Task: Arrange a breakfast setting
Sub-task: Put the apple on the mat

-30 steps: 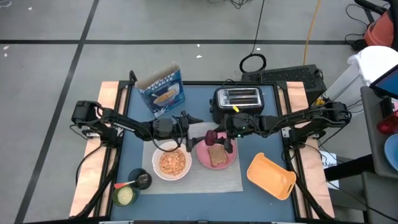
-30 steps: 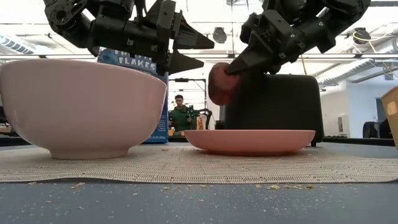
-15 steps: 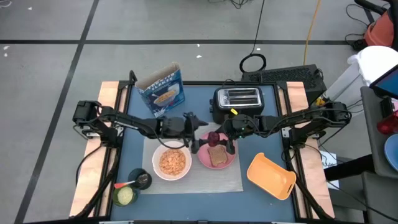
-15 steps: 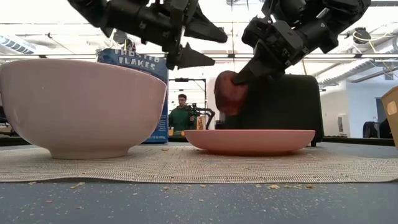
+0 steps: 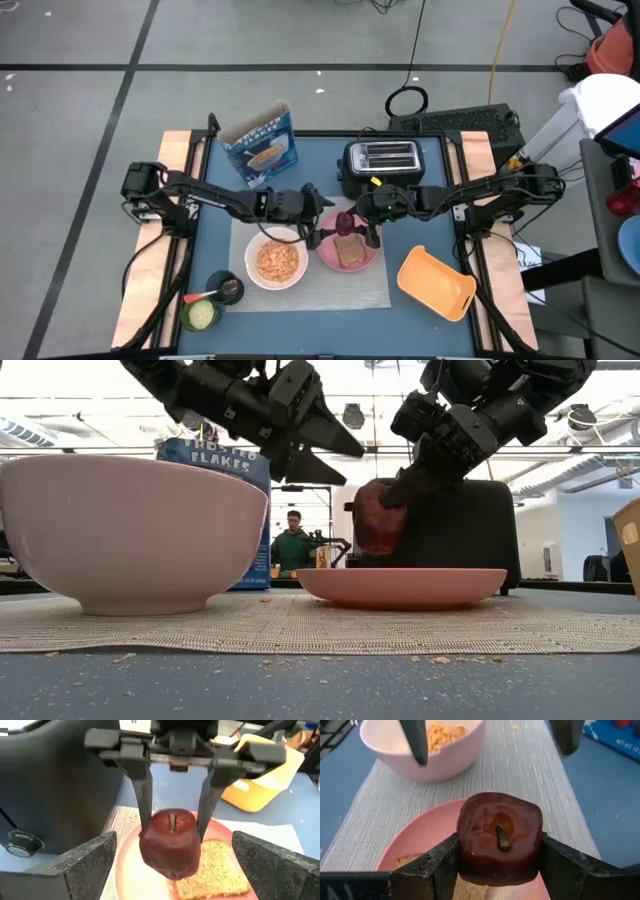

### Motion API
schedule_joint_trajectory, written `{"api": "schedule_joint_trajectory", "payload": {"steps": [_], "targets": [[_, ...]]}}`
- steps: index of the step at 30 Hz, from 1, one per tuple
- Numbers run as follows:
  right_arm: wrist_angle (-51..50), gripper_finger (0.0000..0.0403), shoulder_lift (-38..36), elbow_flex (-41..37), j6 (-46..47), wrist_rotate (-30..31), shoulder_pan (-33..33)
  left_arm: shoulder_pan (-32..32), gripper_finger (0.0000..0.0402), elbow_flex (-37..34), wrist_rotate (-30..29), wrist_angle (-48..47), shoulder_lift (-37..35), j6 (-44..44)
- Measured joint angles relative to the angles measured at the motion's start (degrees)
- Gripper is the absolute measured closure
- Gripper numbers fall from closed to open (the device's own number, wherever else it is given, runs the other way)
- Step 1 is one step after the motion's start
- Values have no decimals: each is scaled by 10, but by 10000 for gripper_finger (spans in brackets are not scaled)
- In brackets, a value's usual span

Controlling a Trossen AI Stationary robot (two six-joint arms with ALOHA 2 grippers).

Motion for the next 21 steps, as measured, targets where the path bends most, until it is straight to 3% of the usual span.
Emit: {"api": "schedule_joint_trajectory", "payload": {"steps": [7, 14, 21], "targets": [[32, 182, 0, 8, -23, 0, 0, 2, 3, 1, 19, 66, 55, 8], [25, 179, 0, 13, -36, 0, 0, 3, 4, 0, 19, 65, 67, 8], [2, 178, 0, 13, -35, 1, 0, 9, 43, 1, 19, 83, 66, 8]]}}
